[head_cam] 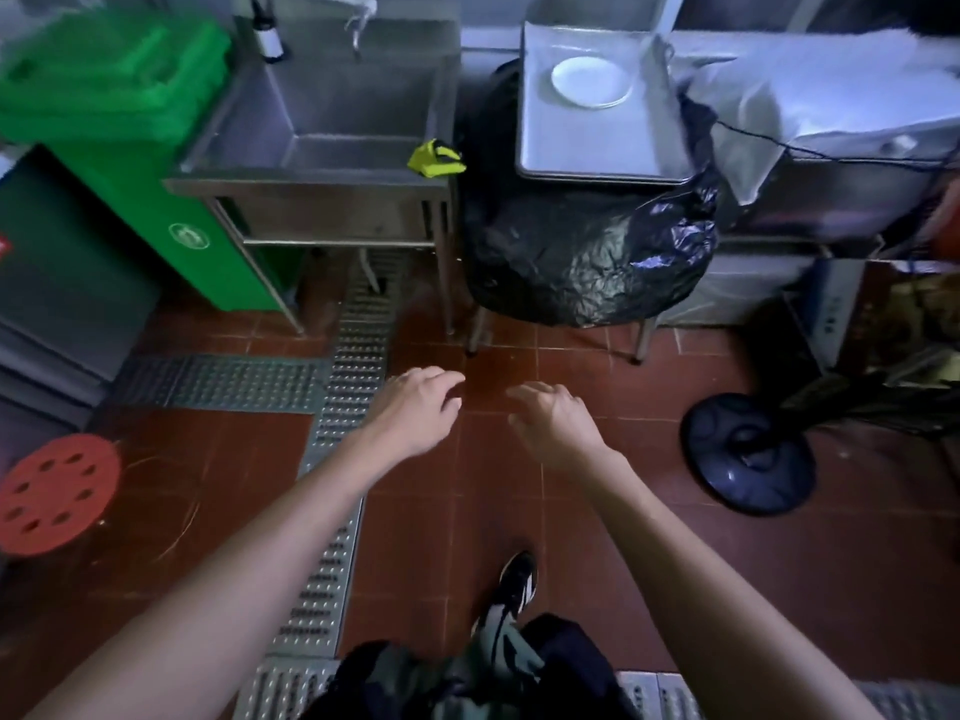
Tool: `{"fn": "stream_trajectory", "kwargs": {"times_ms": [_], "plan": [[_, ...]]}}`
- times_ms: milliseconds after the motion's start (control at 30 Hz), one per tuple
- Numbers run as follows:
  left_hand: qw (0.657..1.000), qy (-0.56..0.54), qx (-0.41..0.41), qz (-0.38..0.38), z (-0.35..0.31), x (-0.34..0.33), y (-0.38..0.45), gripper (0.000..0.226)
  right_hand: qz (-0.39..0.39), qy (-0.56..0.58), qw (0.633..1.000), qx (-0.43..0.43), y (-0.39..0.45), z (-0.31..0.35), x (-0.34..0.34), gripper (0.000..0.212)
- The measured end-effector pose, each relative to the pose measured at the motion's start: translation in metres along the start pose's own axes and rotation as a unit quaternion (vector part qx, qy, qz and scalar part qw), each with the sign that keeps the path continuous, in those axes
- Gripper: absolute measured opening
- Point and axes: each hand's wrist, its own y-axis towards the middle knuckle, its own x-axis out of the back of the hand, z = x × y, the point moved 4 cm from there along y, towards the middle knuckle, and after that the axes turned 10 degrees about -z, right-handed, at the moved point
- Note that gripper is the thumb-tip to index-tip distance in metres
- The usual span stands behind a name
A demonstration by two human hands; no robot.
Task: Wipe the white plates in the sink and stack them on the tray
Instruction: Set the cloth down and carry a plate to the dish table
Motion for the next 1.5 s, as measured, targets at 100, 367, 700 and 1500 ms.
{"fn": "stream_trajectory", "kwargs": {"times_ms": [100, 367, 700, 1500], "plan": [[1.000, -0.006, -0.012, -0.009, -0.018, 0.001, 0.056, 0.041, 0.000, 0.000, 1.000, -0.011, 0.048, -0.030, 0.025, 0.045], [0.999, -0.048, -0.006, -0.023, -0.040, -0.006, 0.187, 0.040, -0.013, 0.001, 1.000, -0.024, 0.153, -0.082, 0.070, 0.045], [0.992, -0.121, 0.018, -0.014, -0.001, -0.037, 0.373, 0.038, -0.039, -0.022, 0.997, -0.065, 0.319, -0.125, 0.092, 0.045], [0.997, -0.074, -0.032, 0.019, 0.009, -0.063, 0.774, 0.041, -0.038, -0.037, 0.990, -0.127, 0.667, -0.276, 0.156, 0.048]]}}
